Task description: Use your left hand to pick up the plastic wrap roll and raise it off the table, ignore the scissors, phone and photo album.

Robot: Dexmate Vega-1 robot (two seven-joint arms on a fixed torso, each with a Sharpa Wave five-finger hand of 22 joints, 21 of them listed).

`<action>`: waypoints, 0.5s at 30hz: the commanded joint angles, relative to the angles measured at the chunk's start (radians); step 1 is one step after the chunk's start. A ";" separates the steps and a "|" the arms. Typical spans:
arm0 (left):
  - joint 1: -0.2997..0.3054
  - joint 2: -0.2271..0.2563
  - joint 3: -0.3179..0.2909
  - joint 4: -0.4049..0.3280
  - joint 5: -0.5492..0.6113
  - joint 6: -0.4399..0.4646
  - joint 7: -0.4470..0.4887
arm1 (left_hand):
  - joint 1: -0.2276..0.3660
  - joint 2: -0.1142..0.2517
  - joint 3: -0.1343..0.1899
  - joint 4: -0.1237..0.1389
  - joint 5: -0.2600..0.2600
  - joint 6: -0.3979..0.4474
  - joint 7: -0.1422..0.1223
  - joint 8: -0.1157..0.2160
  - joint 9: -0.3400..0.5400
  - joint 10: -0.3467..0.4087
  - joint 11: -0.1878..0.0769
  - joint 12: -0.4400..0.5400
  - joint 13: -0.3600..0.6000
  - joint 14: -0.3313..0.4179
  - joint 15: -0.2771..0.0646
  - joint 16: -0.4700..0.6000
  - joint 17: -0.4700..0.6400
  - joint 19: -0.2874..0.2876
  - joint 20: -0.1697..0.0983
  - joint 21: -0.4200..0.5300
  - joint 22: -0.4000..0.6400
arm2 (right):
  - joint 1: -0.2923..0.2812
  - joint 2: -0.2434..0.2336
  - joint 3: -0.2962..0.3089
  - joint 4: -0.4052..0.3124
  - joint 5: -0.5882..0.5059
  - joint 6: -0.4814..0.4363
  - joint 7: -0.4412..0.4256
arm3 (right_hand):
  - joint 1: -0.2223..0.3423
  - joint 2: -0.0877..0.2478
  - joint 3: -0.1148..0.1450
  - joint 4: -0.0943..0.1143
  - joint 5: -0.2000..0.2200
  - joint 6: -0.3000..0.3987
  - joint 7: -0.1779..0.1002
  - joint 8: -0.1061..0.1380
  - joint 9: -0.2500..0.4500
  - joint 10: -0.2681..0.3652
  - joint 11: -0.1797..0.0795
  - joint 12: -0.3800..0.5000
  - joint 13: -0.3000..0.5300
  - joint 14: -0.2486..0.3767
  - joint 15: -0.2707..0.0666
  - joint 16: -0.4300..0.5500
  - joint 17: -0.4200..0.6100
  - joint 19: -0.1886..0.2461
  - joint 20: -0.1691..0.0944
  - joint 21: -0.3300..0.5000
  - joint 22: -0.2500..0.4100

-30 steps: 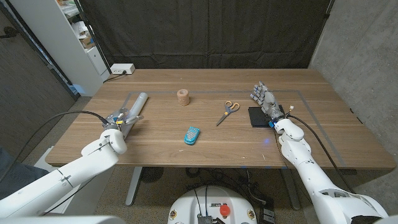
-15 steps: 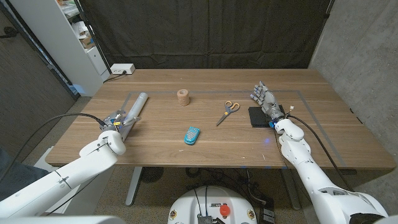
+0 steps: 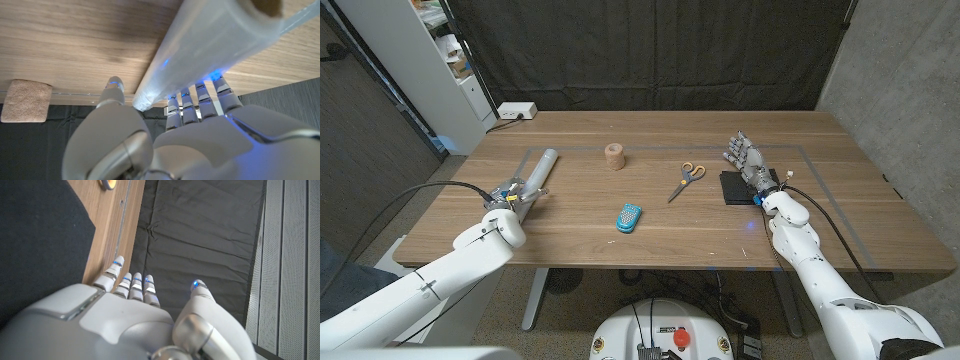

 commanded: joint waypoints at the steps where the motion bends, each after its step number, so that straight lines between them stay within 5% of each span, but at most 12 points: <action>1: -0.025 -0.011 0.027 0.019 -0.005 0.006 -0.007 | 0.015 0.003 0.002 0.007 -0.002 0.015 0.000 0.002 0.006 0.015 -0.003 0.008 0.005 0.016 0.000 0.010 0.002 0.016 -0.001 0.007 0.004 | 0.004 0.001 0.006 0.018 -0.002 -0.002 0.006 | 0.004 0.010 -0.001 -0.005 0.000 0.006 -0.005 0.005 0.005 0.000 0.000 -0.001 0.003 0.004 0.001 0.006 0.003 0.010 0.001 0.000 0.005; 9: -0.038 -0.025 0.033 0.028 -0.015 0.018 -0.007 | 0.038 0.015 0.002 0.009 -0.014 0.044 0.000 0.003 0.007 0.063 -0.019 0.022 0.008 0.068 -0.019 0.020 0.002 0.070 -0.001 0.021 0.007 | 0.018 0.005 0.005 0.044 -0.004 0.005 0.015 | 0.004 0.010 -0.001 -0.006 -0.001 0.007 -0.006 0.005 0.005 0.000 -0.001 -0.001 0.003 0.005 0.002 0.006 0.003 0.011 0.001 -0.002 0.005; 15: -0.055 -0.016 0.031 0.036 -0.032 0.015 -0.033 | 0.087 0.035 0.007 0.006 -0.037 0.119 -0.004 0.017 0.009 0.130 -0.038 0.040 0.015 0.156 -0.044 0.038 0.003 0.183 -0.003 0.056 0.010 | 0.023 0.009 0.007 0.055 -0.004 0.008 0.019 | 0.003 0.010 -0.001 -0.006 -0.001 0.006 -0.006 0.005 0.005 -0.001 0.001 -0.002 0.003 0.005 0.002 0.006 0.003 0.011 0.001 -0.003 0.005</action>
